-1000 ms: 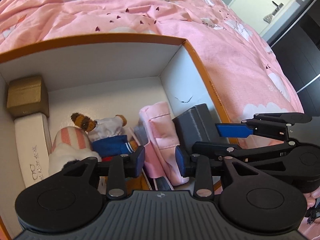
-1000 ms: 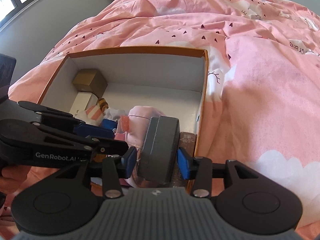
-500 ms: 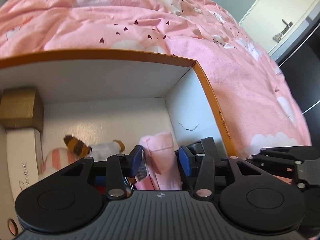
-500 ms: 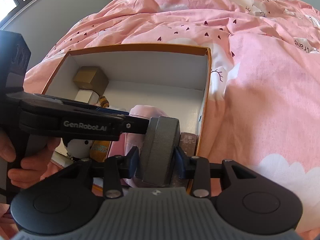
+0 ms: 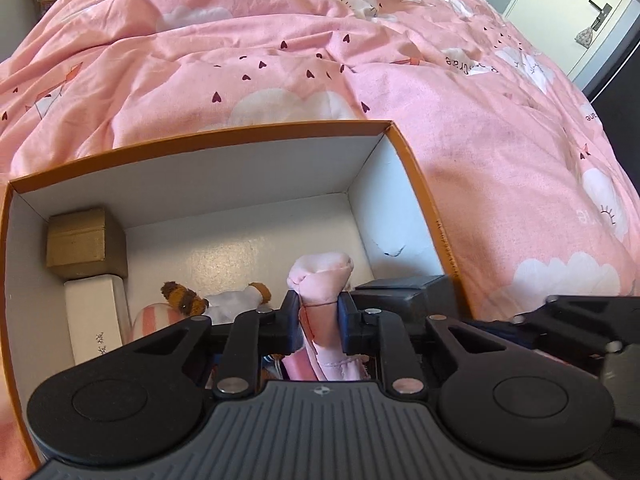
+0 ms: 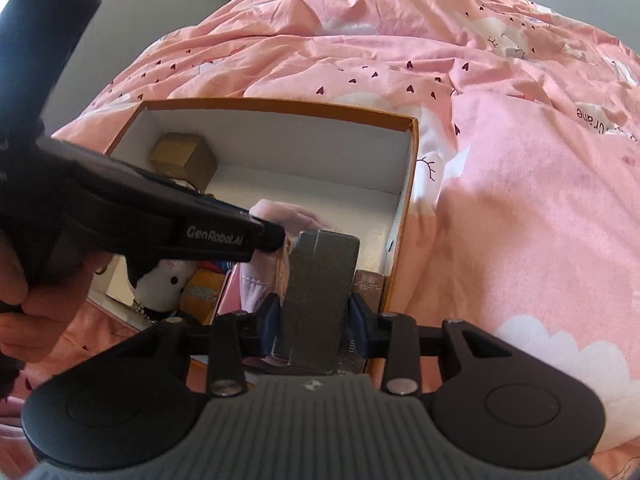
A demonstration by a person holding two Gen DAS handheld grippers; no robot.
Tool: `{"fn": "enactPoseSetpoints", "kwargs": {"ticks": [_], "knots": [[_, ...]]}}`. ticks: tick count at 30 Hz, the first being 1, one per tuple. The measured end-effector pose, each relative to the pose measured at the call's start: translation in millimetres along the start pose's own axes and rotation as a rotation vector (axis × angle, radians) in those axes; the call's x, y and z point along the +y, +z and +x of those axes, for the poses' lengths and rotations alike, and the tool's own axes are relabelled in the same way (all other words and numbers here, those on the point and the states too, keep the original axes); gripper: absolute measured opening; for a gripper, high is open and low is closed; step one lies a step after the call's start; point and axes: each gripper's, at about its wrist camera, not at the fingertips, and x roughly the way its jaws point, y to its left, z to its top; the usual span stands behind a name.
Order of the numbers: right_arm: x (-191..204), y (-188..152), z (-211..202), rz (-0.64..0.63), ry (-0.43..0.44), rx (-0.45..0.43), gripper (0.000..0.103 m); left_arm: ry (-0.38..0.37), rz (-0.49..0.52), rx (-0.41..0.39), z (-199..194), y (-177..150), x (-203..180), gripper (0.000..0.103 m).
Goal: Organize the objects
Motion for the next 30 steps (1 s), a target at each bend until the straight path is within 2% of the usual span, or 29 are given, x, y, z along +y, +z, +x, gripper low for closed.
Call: {"fn": "enactPoseSetpoints", "kwargs": {"ticks": [5,7,9,10,12,13,15,19,22,24,25,28,30], "knots": [[2.3,0.5,12.9,-0.008,-0.018,0.017,0.039,-0.097,-0.082,0.066,6.7,5.5,9.7,0.020],[0.2,3.3,19.6,-0.001,-0.013,0.033,0.039,-0.144,-0.131,0.061,11.4,7.2,16.9,0.020],[-5.3,5.6,23.5,0.030,0.000,0.043,0.039,-0.180,-0.180,0.044,13.1,6.6,26.4,0.023],[-10.1,6.7,24.2,0.052,0.015,0.046,0.039,-0.198,-0.198,0.038,12.8,5.2,31.0,0.030],[-18.8,8.2,24.6,0.105,0.051,0.050,0.038,-0.213,-0.222,0.032,10.0,0.1,38.5,0.034],[-21.2,8.9,24.7,0.122,0.066,0.050,0.038,-0.224,-0.231,0.026,7.4,-3.5,41.6,0.040],[-23.5,9.6,25.0,0.141,0.081,0.049,0.038,-0.248,-0.247,0.010,0.8,-12.4,46.4,0.042],[-31.8,11.7,26.6,0.183,0.124,0.056,0.038,-0.246,-0.200,-0.030,-4.5,-27.4,44.6,0.042],[-38.6,13.0,27.2,0.222,0.157,0.062,0.038,-0.239,-0.165,-0.023,3.0,-34.4,41.8,0.042],[-42.0,13.0,27.9,0.248,0.170,0.064,0.038,-0.228,-0.114,-0.059,0.5,-38.8,36.8,0.042],[-43.4,12.7,28.3,0.260,0.175,0.064,0.038,-0.224,-0.088,-0.073,-1.0,-40.0,33.6,0.041],[-47.2,13.1,29.2,0.292,0.188,0.066,0.038,-0.227,-0.019,-0.106,-5.9,-42.8,24.8,0.030],[-49.6,13.4,29.8,0.313,0.194,0.069,0.038,-0.192,0.066,-0.129,-10.7,-46.1,13.9,0.030]]}}
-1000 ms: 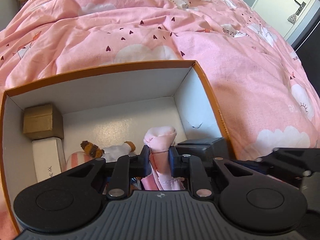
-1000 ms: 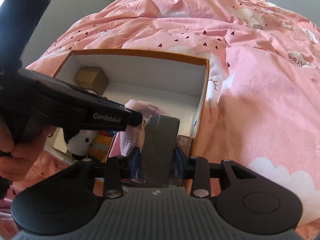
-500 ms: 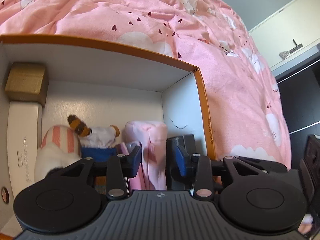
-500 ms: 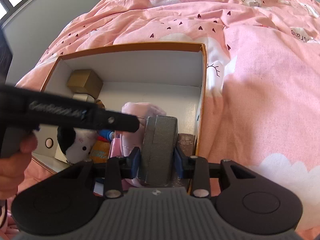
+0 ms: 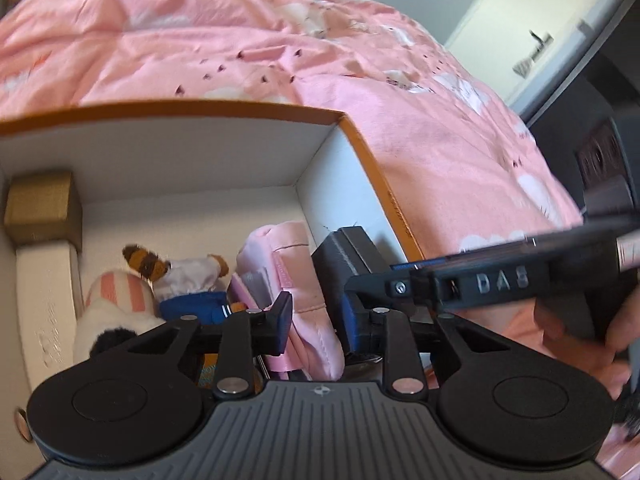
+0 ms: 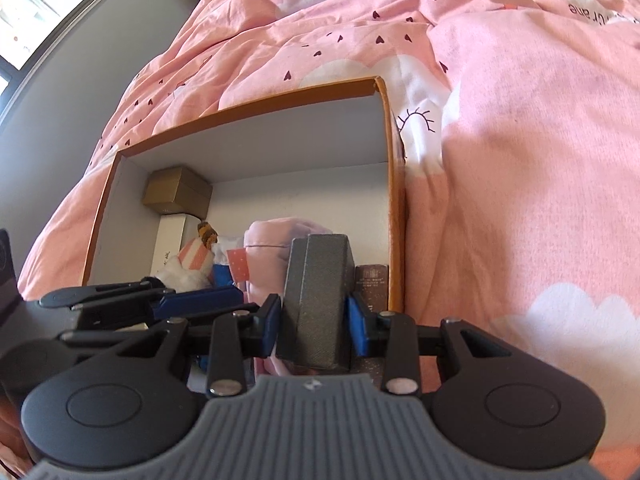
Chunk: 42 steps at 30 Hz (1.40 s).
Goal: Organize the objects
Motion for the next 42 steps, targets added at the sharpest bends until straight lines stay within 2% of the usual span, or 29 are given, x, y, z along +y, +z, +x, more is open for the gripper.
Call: {"fn": "enactPoseSetpoints", "kwargs": {"ticks": [4,9,13,16,22,27,29,33,37,39,42], "knots": [[1.0,-0.1,0.1,0.004,-0.001,0.000,0.038,0.037,0.105,0.045,8.1,-9.9,-18.1,0.030],[1.4,-1.2,-1.4,-0.003,-0.009,-0.002,0.038,0.085,0.076,0.066,16.5,-10.7,-20.5,0.030],[1.5,-1.5,-1.8,-0.009,-0.014,-0.002,0.038,0.182,0.151,0.087,23.1,-13.3,-36.9,0.031],[1.3,-1.5,-1.2,-0.011,-0.018,0.001,0.038,0.213,0.153,0.103,26.6,-12.3,-40.5,0.029],[16.1,-6.2,-8.8,-0.063,-0.080,-0.009,0.038,0.220,0.118,0.103,20.4,-12.2,-38.9,0.013],[34.4,-12.4,-14.7,-0.134,-0.154,-0.008,0.038,0.217,0.118,0.083,9.5,-13.4,-42.7,0.009],[37.9,-14.1,-8.9,-0.153,-0.189,0.006,0.037,0.209,0.134,0.071,4.2,-12.7,-45.4,0.001],[33.2,-11.2,3.9,-0.129,-0.198,0.048,0.038,0.152,0.142,0.067,-0.2,-11.8,-49.5,0.000],[20.1,-4.3,13.5,-0.070,-0.163,0.095,0.037,0.157,0.134,0.063,3.3,-11.3,-46.4,0.000],[21.9,-4.4,15.9,-0.080,-0.180,0.095,0.037,0.143,0.123,0.066,3.4,-11.5,-44.6,0.000],[28.0,-7.3,24.4,-0.118,-0.220,0.095,0.036,0.163,0.125,0.067,3.0,-12.5,-41.4,0.001]]}}
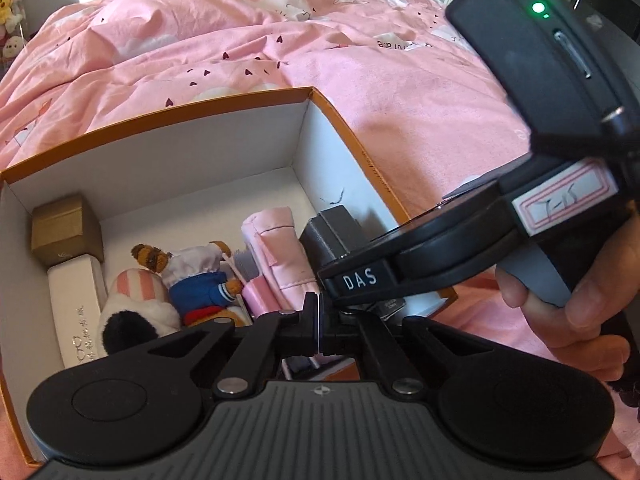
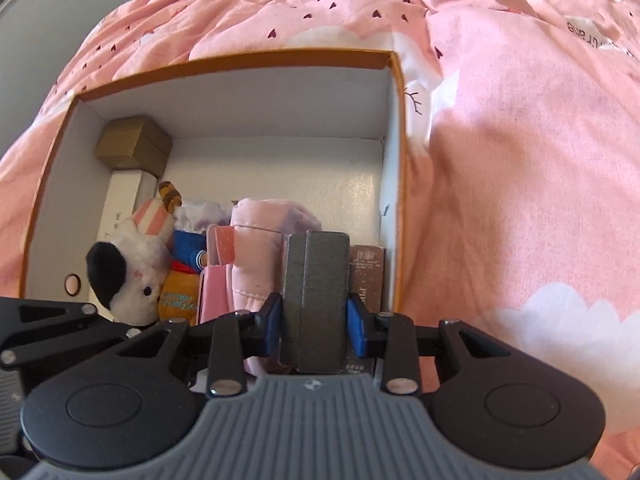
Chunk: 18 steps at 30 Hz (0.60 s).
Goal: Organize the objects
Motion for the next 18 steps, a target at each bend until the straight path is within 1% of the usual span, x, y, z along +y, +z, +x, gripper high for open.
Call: {"fn": "enactPoseSetpoints", "kwargs": {"ticks": [2,4,7,11,16,17,18], "knots": [[4.0,-0.6,2.9,-0.017,-0.020,0.000,0.036,0.000,-0.019,0.004,-1.0,-1.7,6.0,0.006],[4.1,-1.4,0.9,-0.026,-0.017,-0.007,0.036,-0.006,-0.045,-0.011,-4.5,-3.0,13.4,0.009],[3.2,-3.6,-4.5,-0.041,0.000,-0.029,0.038,-0.035,-0.084,-0.031,-11.0,-4.2,25.2,0.009],[1.6,-3.6,-18.3,-0.034,0.026,-0.068,0.042,-0.095,-0.158,-0.040,-15.1,-3.9,42.8,0.009],[1.3,0.8,-34.7,-0.036,0.029,-0.111,0.041,-0.134,-0.250,-0.061,-16.1,-0.4,63.9,0.009],[0.2,2.1,-36.6,-0.032,0.034,-0.115,0.036,-0.148,-0.271,-0.065,-15.7,0.5,68.0,0.009],[-1.7,2.3,-38.5,-0.026,0.043,-0.119,0.028,-0.161,-0.289,-0.066,-14.8,1.3,71.3,0.009]]}}
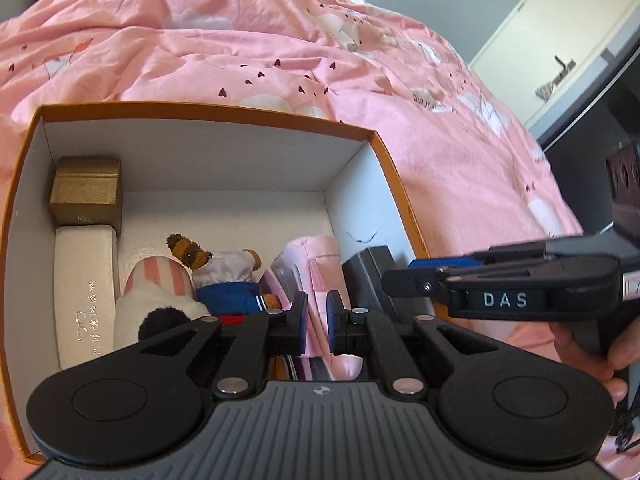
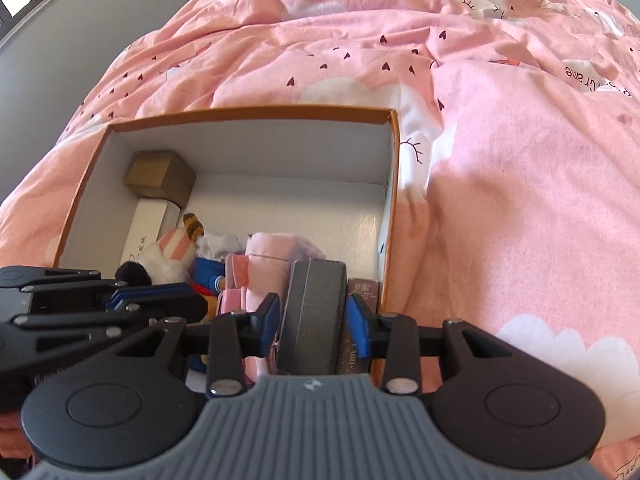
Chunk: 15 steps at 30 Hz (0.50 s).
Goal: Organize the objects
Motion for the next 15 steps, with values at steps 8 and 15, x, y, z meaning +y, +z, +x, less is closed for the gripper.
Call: {"fn": "enactPoseSetpoints", "kwargs": {"ticks": [8,15], "knots": [[3.4,-0.4,12.7,-0.023,-0.013,0.022,0.016,-0.044,-0.045,0.008,19.2,9.0,6.0,0.009],[-2.2,-3.7,19.9,-0.034,-0.010,0.055,0.013,-0.025,-0.006,0.053,41.4,9.1,-2.3,0.009]]}}
